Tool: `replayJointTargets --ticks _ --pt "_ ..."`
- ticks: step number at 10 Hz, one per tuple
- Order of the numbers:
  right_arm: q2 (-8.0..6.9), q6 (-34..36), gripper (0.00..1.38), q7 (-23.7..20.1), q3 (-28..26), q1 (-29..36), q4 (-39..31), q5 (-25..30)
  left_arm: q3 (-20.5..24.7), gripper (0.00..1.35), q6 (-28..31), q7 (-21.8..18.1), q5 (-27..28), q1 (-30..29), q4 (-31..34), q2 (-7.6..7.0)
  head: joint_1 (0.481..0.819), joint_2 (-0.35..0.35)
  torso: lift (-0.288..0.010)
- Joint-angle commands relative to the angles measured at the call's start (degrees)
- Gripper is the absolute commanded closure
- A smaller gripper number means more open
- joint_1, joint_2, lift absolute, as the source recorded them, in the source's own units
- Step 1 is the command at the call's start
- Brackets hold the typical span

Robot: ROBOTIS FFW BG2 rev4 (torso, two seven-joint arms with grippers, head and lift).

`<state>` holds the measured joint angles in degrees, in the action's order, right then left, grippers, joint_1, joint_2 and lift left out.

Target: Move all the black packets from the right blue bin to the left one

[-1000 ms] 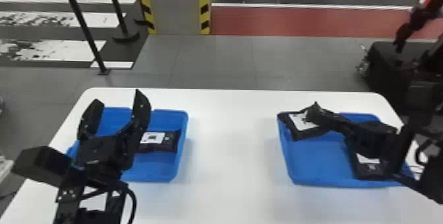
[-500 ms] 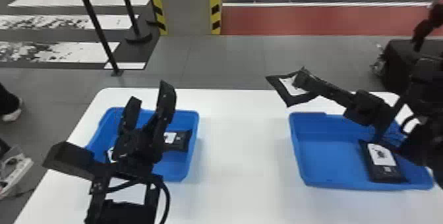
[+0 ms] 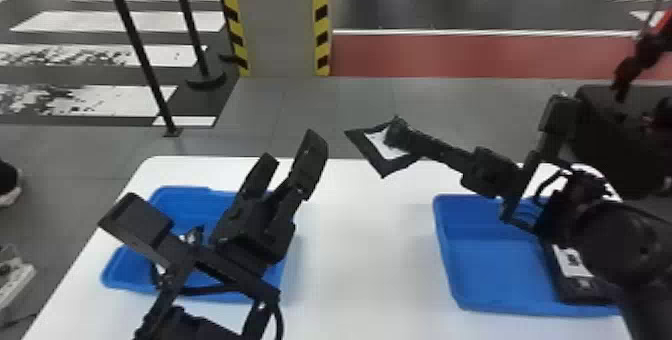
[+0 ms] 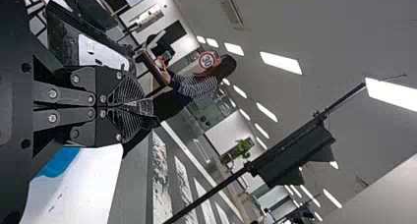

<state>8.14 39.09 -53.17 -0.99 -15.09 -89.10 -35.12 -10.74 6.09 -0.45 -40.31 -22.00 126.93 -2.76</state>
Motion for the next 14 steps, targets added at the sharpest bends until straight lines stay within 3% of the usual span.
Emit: replayJointTargets --ticks 1,3,6,8,9,11,12,14 --pt "-0.41 0.00 1.19 -0.09 2.13 -1.37 1.14 -0.66 -0.60 0.18 2.91 0.01 0.05 0.07 1.25 -0.23 0.632 0.044 -0.110" --pt "-1.02 0.00 1.19 -0.35 5.03 -2.91 3.53 -2.15 -1.92 0.18 5.72 0.01 1.37 1.05 1.81 -0.67 0.631 0.051 -0.110" --pt "-1.29 0.00 1.19 -0.35 9.34 -3.90 5.08 -5.31 -1.13 0.18 9.52 0.27 3.39 1.62 1.81 -0.23 0.634 0.069 -0.110" --pt "-1.38 0.00 1.19 -0.35 11.27 -4.74 5.93 -6.02 -0.60 0.28 11.06 0.27 3.74 1.62 1.81 -0.23 0.645 0.088 -0.110" --pt "-1.38 0.00 1.19 -0.35 11.71 -5.45 6.21 -6.02 -0.34 0.37 10.92 0.53 4.10 1.62 1.67 -0.14 0.652 0.099 -0.110" --pt "-1.38 0.00 1.19 -0.35 11.80 -5.45 6.77 -6.02 0.10 1.01 10.92 0.80 5.33 1.48 1.81 -0.05 0.651 0.115 -0.110" --pt "-1.38 0.00 1.19 -0.35 11.80 -5.45 7.05 -6.02 0.19 1.24 10.78 1.06 5.50 1.33 1.67 0.04 0.652 0.118 -0.110" --pt "-1.29 0.00 1.19 -0.35 11.80 -5.59 7.47 -6.19 0.19 1.22 12.05 1.06 6.03 1.48 1.81 -0.05 0.657 0.122 -0.110"
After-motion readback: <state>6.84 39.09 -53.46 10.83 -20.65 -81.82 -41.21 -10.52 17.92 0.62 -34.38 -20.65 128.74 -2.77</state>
